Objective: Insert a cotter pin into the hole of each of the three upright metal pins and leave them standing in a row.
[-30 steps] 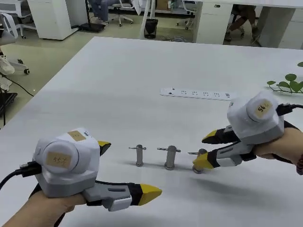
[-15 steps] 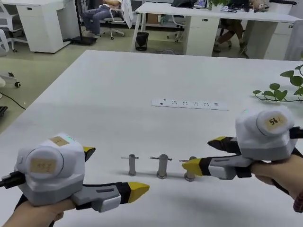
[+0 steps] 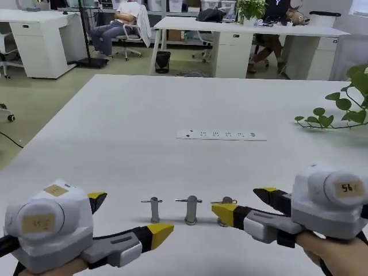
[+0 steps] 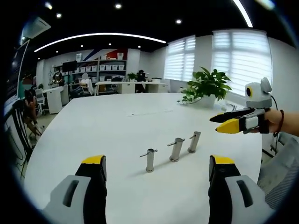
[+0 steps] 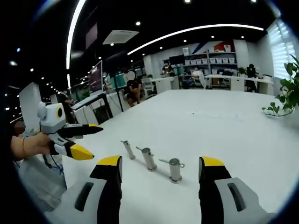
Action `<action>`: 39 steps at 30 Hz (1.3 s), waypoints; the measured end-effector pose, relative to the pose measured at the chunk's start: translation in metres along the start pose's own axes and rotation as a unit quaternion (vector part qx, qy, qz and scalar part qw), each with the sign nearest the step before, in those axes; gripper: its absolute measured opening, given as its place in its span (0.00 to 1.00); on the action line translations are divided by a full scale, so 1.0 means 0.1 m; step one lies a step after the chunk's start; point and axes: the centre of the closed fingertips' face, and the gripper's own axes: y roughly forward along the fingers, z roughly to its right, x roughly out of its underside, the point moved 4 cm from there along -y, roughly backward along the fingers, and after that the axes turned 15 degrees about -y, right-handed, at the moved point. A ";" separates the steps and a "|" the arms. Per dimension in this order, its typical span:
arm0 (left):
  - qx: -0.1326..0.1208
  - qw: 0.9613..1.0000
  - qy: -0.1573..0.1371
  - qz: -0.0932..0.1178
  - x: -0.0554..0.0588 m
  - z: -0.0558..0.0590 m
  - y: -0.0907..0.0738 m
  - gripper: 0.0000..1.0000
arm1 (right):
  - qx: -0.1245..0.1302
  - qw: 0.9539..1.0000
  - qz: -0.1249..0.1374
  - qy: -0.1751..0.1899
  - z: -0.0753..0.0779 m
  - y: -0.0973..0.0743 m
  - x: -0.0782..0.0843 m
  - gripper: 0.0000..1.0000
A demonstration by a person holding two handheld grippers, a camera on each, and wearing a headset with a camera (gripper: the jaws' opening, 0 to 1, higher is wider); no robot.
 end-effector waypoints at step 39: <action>-0.037 0.999 0.000 -0.020 0.08 0.01 -0.13 0.89 | 0.012 1.000 -0.026 -0.013 -0.21 -0.11 0.21 0.76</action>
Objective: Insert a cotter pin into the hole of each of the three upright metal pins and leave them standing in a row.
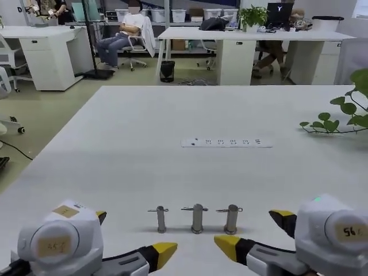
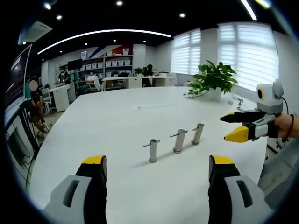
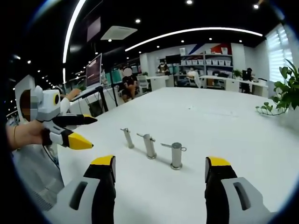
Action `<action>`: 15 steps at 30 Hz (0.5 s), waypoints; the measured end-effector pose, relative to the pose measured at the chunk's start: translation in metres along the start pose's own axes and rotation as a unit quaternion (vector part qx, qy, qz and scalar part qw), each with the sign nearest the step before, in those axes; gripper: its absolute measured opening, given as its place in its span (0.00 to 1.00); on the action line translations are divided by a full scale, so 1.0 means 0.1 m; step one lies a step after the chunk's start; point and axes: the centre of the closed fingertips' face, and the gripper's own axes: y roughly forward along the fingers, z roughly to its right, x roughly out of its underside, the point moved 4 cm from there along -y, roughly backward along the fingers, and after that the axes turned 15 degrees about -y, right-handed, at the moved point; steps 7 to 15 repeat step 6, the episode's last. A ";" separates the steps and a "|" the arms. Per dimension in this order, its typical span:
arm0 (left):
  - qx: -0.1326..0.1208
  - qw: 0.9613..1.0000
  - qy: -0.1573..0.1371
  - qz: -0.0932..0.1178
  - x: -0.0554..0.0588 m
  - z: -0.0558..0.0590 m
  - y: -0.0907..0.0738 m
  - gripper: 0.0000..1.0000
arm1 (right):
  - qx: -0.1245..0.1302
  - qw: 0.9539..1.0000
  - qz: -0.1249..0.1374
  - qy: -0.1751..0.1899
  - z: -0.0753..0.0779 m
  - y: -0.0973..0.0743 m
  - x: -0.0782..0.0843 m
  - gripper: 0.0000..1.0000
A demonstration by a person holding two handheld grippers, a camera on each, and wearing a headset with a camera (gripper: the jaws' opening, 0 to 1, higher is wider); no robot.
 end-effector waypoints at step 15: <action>0.001 1.000 -0.016 0.012 -0.03 -0.01 -0.01 0.87 | 0.003 1.000 0.001 -0.001 -0.01 0.00 0.06 0.74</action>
